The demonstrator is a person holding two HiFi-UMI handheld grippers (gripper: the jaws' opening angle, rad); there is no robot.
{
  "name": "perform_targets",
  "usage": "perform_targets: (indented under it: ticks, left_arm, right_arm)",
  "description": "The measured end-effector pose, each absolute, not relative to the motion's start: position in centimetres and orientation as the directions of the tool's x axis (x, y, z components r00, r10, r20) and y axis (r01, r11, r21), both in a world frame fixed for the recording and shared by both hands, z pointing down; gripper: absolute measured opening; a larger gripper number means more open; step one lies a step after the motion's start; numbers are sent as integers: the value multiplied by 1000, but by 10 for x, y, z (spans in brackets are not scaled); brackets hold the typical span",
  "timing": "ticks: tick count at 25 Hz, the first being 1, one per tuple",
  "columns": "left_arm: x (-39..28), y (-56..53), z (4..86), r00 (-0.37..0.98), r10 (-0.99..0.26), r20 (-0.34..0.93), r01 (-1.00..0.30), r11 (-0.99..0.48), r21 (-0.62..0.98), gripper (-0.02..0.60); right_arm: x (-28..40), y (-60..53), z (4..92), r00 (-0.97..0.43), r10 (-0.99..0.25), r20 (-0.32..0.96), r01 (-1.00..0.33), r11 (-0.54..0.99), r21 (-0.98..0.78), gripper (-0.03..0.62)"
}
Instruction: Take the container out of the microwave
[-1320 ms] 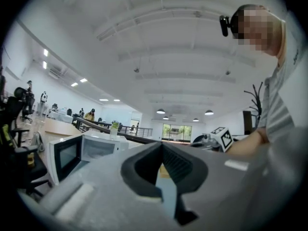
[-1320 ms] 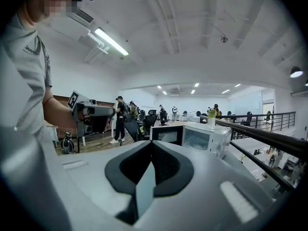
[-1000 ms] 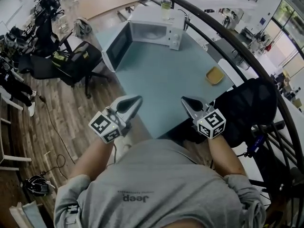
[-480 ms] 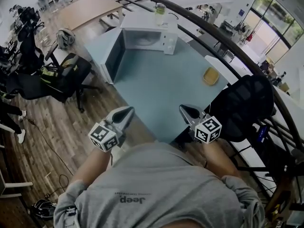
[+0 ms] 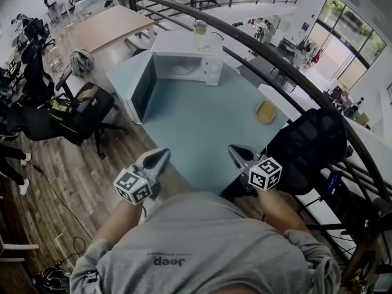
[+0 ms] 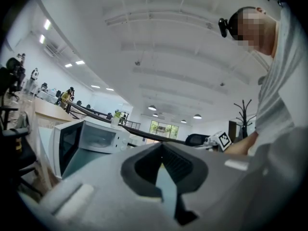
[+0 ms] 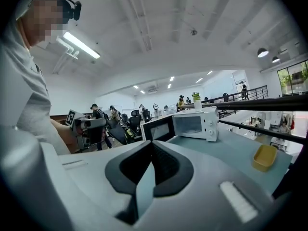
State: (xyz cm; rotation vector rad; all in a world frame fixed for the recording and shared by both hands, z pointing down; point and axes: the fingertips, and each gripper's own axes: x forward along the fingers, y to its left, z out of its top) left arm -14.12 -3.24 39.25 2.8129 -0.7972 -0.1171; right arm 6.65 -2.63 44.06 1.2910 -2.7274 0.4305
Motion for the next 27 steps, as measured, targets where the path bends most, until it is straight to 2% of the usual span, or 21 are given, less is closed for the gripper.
perform_targets:
  ticks: [27]
  left_arm:
    - [-144, -33, 392, 823, -568, -14, -550, -803, 231, 18]
  right_arm:
    - [76, -33, 439, -641, -732, 229, -767, 611, -195, 3]
